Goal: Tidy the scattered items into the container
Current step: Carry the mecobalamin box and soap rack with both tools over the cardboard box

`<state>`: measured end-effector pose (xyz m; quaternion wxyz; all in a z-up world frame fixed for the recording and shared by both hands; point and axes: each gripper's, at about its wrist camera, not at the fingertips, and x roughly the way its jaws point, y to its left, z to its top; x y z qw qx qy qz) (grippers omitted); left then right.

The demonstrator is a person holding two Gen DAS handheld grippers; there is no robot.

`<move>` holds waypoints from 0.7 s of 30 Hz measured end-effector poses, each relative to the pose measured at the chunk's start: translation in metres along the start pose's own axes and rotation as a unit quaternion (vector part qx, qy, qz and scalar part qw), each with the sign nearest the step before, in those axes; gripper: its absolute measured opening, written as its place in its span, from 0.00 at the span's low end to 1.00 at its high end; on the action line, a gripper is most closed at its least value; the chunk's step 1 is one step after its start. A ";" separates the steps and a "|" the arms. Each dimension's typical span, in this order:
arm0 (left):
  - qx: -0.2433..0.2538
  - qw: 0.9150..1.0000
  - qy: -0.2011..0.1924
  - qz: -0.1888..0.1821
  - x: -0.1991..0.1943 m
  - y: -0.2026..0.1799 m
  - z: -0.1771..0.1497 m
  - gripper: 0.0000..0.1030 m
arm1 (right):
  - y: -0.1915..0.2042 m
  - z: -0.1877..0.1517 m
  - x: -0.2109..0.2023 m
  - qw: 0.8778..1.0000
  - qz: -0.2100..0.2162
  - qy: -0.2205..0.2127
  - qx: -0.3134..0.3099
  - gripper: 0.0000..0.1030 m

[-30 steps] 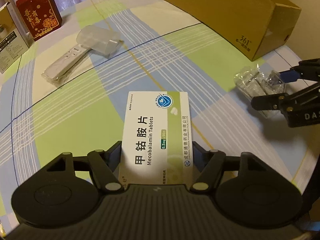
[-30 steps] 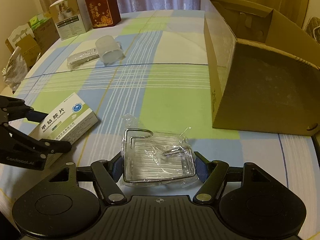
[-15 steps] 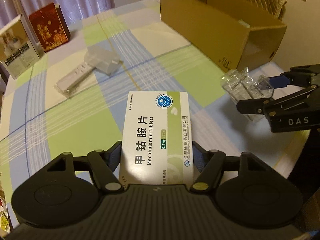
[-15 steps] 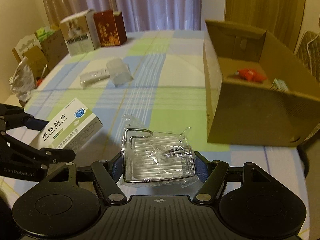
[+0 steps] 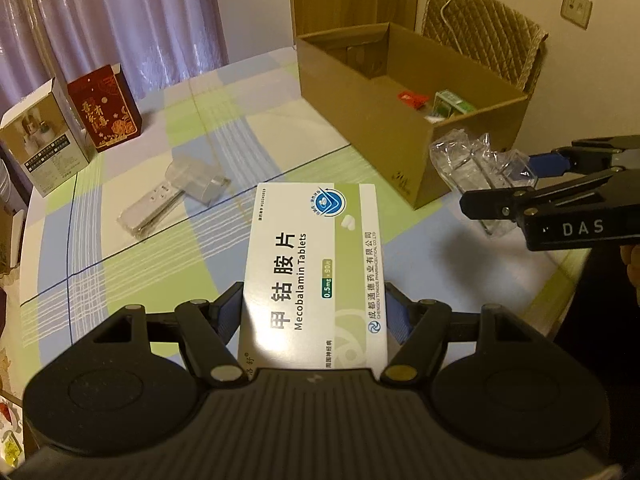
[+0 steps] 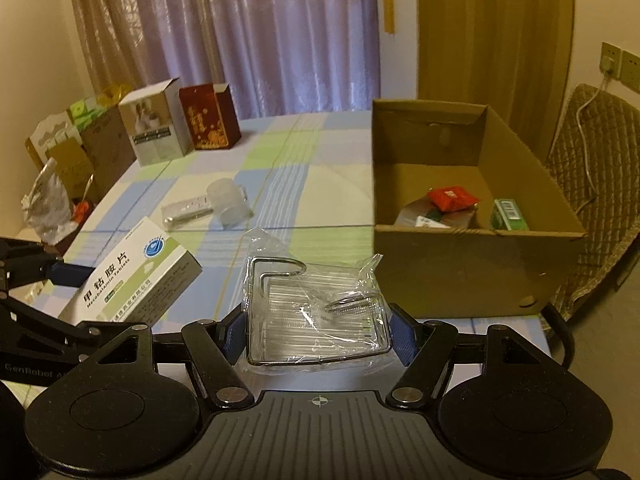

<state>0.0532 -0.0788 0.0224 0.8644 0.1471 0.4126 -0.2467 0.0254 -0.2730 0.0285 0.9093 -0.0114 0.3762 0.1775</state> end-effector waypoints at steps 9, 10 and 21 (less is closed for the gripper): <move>0.003 1.000 -0.013 -0.004 -0.013 -0.014 0.018 0.65 | -0.017 0.012 -0.020 1.000 -0.004 -0.015 0.021 0.70; 0.002 1.000 -0.013 -0.006 -0.013 -0.016 0.020 0.65 | -0.020 0.013 -0.022 1.000 -0.006 -0.016 0.023 0.70; 0.012 0.999 -0.024 -0.019 -0.010 -0.031 0.046 0.65 | -0.040 0.029 -0.037 0.999 -0.019 -0.033 0.034 0.70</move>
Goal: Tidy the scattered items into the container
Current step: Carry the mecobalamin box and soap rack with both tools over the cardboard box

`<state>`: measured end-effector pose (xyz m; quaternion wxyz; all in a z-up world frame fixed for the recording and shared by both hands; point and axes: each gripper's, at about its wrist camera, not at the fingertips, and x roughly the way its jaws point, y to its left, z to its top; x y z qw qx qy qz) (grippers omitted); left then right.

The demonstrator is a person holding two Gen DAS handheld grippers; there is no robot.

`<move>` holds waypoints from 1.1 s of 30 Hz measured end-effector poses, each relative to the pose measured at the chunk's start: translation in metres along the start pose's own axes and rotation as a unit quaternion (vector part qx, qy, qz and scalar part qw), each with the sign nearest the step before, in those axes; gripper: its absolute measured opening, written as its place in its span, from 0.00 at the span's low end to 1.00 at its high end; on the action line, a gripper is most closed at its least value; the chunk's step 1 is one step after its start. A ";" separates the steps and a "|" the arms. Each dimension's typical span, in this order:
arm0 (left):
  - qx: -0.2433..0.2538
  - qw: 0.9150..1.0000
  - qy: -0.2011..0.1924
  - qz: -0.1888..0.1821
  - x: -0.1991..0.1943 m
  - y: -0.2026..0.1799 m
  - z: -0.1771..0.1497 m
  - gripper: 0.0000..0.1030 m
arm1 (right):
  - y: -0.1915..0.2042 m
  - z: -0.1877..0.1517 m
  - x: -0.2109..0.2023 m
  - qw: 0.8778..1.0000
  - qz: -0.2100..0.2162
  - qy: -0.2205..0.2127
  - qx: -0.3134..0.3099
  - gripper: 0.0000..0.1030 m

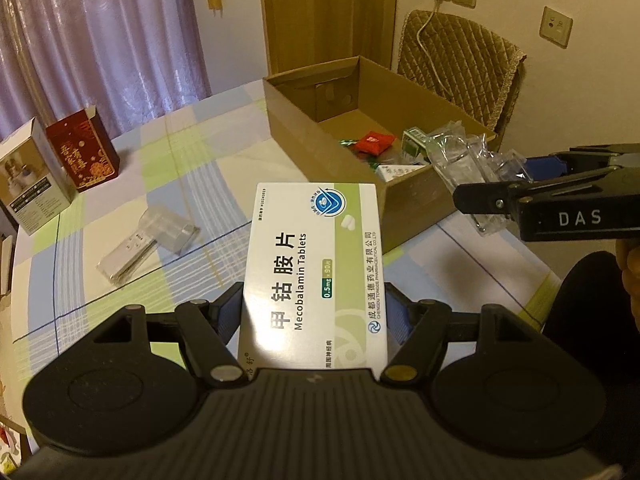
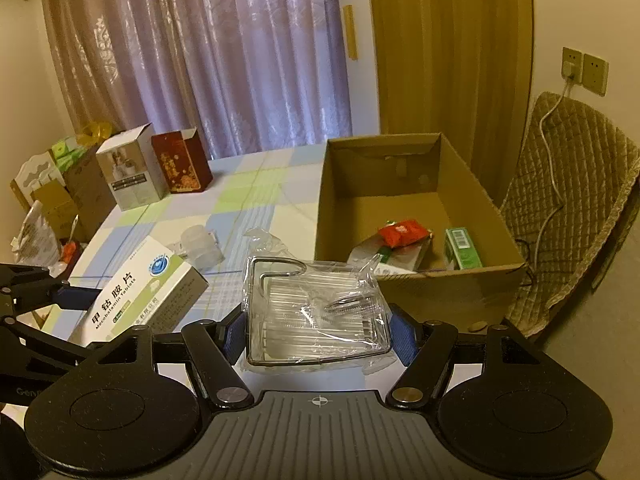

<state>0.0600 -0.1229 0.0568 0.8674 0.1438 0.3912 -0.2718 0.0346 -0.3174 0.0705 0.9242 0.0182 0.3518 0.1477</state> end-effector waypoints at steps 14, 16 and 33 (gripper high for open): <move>0.006 1.000 -0.009 -0.005 0.000 -0.006 0.019 0.65 | -0.015 0.016 -0.005 1.000 -0.008 -0.013 0.009 0.70; 0.004 1.000 -0.008 -0.008 0.001 -0.006 0.020 0.65 | -0.016 0.017 -0.004 1.000 -0.008 -0.012 0.009 0.70; 0.011 0.999 -0.015 -0.026 0.017 -0.014 0.050 0.65 | -0.042 0.029 0.008 0.999 -0.027 -0.015 0.027 0.70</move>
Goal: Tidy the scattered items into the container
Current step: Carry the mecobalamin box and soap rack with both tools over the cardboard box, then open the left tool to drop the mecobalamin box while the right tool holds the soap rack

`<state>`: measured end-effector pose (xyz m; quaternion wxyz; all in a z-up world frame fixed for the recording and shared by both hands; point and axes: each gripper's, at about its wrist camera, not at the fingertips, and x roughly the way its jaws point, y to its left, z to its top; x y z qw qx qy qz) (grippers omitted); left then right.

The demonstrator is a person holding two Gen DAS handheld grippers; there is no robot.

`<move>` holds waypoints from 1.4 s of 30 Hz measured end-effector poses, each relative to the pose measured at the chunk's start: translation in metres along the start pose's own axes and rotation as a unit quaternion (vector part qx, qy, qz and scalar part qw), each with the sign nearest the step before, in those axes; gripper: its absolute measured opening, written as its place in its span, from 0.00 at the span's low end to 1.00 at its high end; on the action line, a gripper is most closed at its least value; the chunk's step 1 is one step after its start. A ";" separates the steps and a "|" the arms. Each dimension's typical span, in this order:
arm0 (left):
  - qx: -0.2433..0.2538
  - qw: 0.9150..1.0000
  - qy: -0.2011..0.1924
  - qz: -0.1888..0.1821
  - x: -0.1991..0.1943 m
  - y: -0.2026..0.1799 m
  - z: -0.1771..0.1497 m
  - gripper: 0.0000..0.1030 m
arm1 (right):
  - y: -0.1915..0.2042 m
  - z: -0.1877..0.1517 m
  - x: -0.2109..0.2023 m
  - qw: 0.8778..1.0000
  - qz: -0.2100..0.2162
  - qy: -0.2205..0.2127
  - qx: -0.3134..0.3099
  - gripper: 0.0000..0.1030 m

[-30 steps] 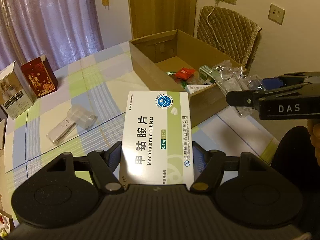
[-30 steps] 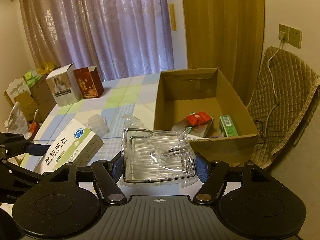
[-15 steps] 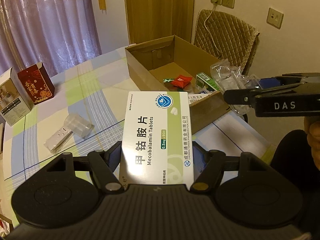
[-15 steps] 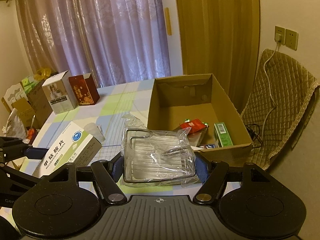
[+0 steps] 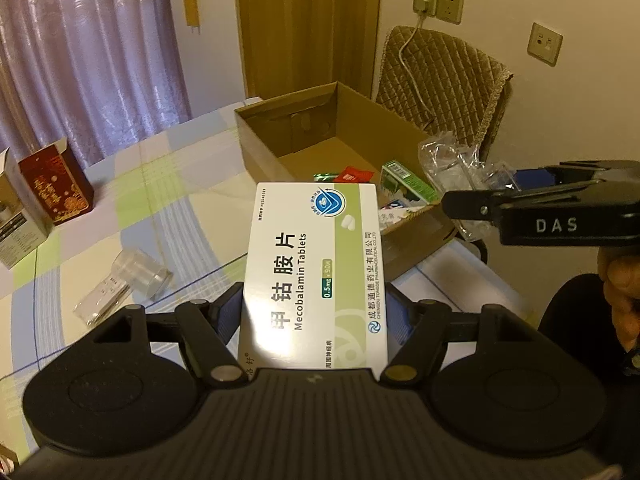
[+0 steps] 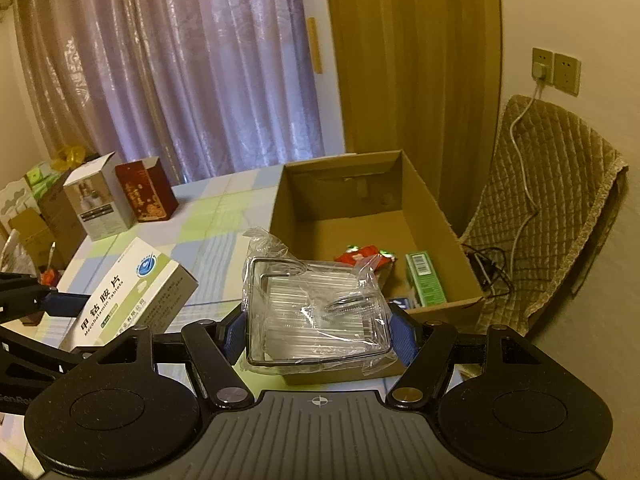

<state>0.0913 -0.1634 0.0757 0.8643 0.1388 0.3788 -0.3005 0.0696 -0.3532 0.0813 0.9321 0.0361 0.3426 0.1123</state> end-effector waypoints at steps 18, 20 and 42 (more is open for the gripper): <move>0.017 0.999 -0.014 -0.032 0.059 -0.027 0.081 0.65 | -0.048 0.034 0.031 1.000 -0.025 -0.009 0.005 0.70; 0.020 0.999 -0.011 -0.033 0.068 -0.029 0.087 0.65 | -0.054 0.037 0.036 1.000 -0.028 -0.008 0.006 0.70; 0.025 0.999 -0.014 -0.041 0.120 -0.033 0.118 0.81 | -0.085 0.041 0.068 0.999 -0.048 0.008 0.021 0.70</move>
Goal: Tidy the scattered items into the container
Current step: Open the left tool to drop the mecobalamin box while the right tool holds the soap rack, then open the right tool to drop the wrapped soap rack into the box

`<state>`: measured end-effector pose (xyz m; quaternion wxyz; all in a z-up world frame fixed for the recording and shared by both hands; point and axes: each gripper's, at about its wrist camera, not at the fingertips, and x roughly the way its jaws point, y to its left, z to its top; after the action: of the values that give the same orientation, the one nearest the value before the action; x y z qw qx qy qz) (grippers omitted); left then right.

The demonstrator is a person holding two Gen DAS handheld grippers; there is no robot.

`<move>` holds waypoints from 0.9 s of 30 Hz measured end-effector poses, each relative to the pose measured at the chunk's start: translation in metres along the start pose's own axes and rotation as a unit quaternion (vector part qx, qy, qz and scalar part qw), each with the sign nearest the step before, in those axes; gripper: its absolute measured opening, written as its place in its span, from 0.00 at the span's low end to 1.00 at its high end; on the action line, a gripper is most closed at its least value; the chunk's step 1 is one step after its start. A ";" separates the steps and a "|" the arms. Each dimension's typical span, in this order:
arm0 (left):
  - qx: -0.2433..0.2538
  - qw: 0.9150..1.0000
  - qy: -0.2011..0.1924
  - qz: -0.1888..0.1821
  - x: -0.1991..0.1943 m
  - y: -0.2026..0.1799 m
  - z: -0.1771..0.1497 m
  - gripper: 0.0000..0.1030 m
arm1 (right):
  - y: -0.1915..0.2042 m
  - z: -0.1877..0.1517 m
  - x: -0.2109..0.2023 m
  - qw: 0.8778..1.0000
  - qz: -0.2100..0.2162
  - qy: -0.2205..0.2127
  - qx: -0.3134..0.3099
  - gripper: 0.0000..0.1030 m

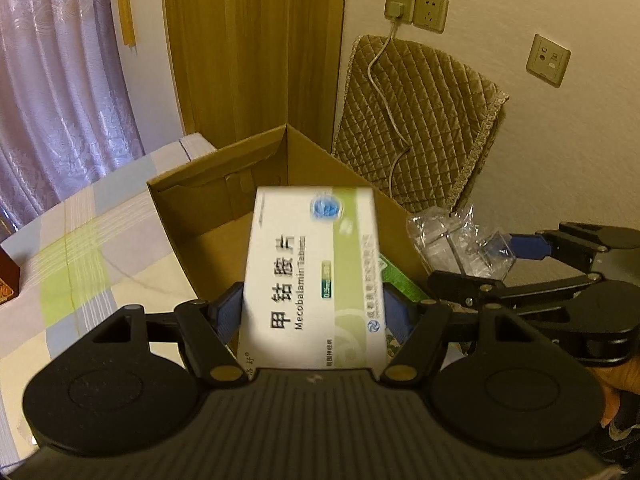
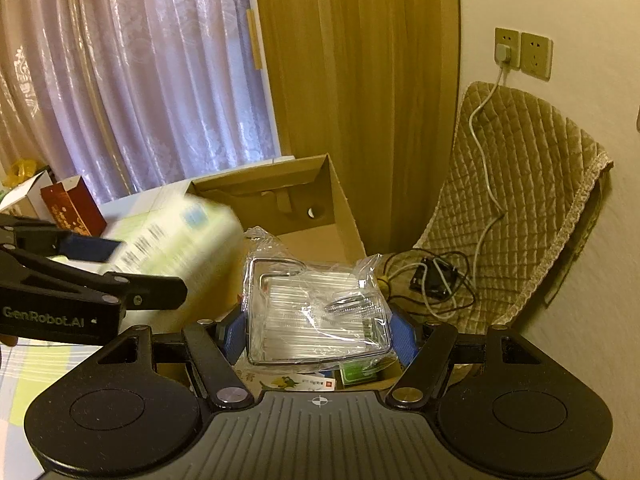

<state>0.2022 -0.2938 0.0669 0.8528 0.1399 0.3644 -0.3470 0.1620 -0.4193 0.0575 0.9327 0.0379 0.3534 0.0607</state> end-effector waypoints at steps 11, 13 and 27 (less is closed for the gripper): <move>-0.018 1.000 0.000 0.023 -0.027 0.018 -0.020 0.81 | 0.006 0.003 0.006 1.000 0.003 0.001 -0.012 0.70; -0.030 0.999 -0.001 0.029 -0.035 0.025 -0.027 0.81 | 0.008 0.006 0.009 1.000 0.004 0.002 -0.018 0.70; -0.087 0.995 0.010 0.049 -0.061 0.054 -0.068 0.81 | 0.031 0.020 0.033 0.999 0.021 0.015 -0.047 0.70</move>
<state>0.1741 -0.1920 0.0625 0.8739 0.0862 0.3948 -0.2701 0.1973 -0.3845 0.0538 0.9265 -0.0001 0.3637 0.0972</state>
